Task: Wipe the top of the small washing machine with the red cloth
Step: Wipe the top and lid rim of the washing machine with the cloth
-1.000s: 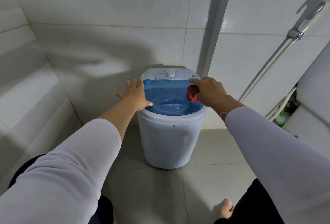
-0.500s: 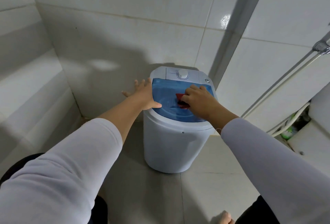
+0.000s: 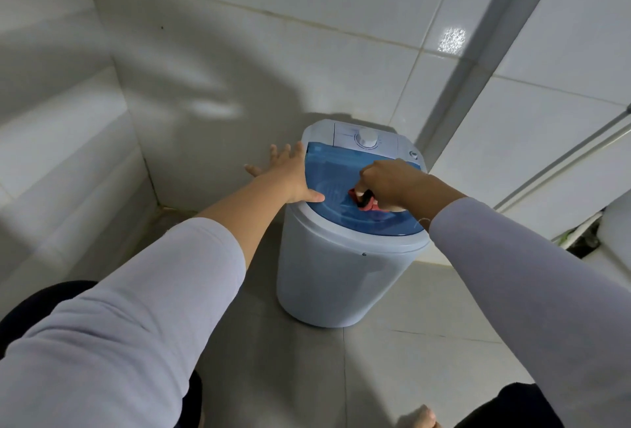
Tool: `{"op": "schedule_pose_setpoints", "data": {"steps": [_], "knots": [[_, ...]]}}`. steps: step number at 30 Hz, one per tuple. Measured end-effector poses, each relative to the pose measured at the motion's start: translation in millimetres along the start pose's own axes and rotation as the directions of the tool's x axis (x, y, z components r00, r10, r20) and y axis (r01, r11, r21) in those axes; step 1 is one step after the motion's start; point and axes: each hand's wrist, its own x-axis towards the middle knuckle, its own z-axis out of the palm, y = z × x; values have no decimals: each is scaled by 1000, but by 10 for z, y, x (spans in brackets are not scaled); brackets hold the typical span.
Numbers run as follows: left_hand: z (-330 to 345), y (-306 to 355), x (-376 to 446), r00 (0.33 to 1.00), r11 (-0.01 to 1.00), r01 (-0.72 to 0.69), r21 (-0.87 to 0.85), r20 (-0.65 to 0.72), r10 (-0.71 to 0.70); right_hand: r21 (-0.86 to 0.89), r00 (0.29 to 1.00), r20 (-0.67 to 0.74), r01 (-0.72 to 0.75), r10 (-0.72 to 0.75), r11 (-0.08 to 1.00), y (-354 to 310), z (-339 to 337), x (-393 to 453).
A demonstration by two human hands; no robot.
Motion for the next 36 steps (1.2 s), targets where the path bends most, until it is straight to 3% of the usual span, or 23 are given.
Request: {"op": "schedule_pose_setpoints", "data": {"steps": [6, 11, 15, 25, 36], "knots": [[-11, 14, 0, 1000, 1000, -10, -3, 29, 10, 208, 996, -80, -31, 48, 978, -90, -7, 115], [-2, 7, -19, 999, 1000, -22, -21, 32, 23, 434, 988, -68, -97, 139, 896, -83, 11, 123], [6, 12, -39, 999, 1000, -27, -12, 21, 28, 495, 989, -28, -111, 143, 862, -69, -4, 62], [0, 42, -48, 1000, 999, -17, 36, 6, 17, 339, 988, 136, -113, 70, 934, -27, -96, 38], [6, 44, -68, 1000, 999, -5, 43, -11, 6, 98, 961, 248, -153, 125, 983, -119, -120, 103]]}}
